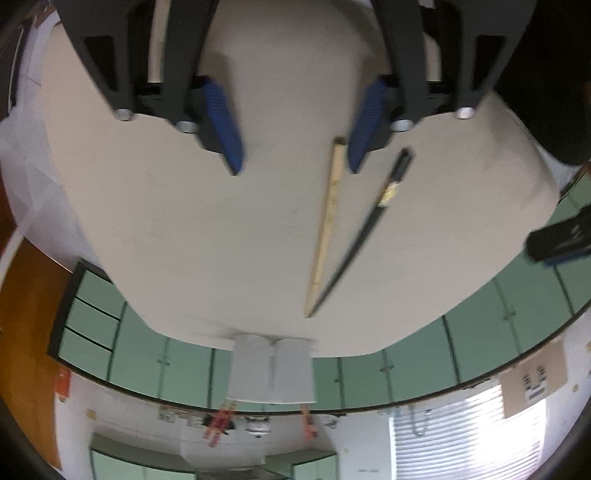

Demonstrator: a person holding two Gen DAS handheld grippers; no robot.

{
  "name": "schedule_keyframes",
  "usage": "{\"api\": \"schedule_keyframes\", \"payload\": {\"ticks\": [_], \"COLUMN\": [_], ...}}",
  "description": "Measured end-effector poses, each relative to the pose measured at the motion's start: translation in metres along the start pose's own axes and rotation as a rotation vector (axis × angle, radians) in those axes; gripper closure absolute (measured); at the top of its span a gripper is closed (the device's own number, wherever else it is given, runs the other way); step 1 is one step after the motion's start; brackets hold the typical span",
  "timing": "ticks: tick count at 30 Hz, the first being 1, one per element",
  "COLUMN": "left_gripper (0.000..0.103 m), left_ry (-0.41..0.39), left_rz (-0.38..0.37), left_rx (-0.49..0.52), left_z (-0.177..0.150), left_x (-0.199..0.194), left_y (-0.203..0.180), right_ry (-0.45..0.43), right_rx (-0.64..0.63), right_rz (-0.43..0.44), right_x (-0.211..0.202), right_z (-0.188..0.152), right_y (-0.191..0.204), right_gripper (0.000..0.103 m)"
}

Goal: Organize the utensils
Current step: 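Move both open tools back toward the last black and wooden chopsticks, then grasp the black chopstick with the left tool while the right tool grasps the wooden one, then carry the black chopstick with the left tool while the right tool carries the wooden one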

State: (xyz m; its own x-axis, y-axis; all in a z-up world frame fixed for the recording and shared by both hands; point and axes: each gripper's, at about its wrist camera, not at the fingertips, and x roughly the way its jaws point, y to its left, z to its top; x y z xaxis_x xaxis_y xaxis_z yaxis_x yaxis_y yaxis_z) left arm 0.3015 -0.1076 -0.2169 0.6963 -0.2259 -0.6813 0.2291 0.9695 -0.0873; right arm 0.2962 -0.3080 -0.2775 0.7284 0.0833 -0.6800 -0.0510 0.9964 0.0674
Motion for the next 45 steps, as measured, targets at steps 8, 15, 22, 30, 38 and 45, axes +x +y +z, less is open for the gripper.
{"api": "schedule_keyframes", "payload": {"ticks": [8, 15, 22, 30, 38, 45], "left_gripper": [0.006, 0.024, 0.068, 0.075, 0.067, 0.097], "left_ry": [0.006, 0.031, -0.005, -0.018, -0.041, 0.011], "left_rz": [-0.097, -0.049, -0.024, -0.063, -0.056, -0.134], "left_rx": [0.057, 0.115, 0.094, 0.062, 0.086, 0.046], "left_z": [-0.016, -0.026, -0.031, -0.036, -0.032, -0.027], "left_x": [0.022, 0.063, 0.064, 0.056, 0.066, 0.049], "left_y": [-0.059, -0.097, -0.087, -0.070, -0.066, -0.066], "right_ry": [-0.002, -0.002, -0.007, -0.011, -0.018, 0.004], "right_rx": [0.124, 0.138, 0.112, 0.081, 0.099, 0.104], "right_rz": [-0.062, -0.028, -0.020, -0.012, -0.010, 0.013], "right_x": [-0.018, -0.026, -0.022, -0.025, -0.022, -0.036], "right_z": [-0.013, -0.018, -0.016, -0.018, -0.019, -0.015], "right_y": [-0.046, -0.058, -0.053, -0.044, -0.045, -0.040], "right_gripper": [0.094, 0.094, 0.084, 0.084, 0.089, 0.096]}}
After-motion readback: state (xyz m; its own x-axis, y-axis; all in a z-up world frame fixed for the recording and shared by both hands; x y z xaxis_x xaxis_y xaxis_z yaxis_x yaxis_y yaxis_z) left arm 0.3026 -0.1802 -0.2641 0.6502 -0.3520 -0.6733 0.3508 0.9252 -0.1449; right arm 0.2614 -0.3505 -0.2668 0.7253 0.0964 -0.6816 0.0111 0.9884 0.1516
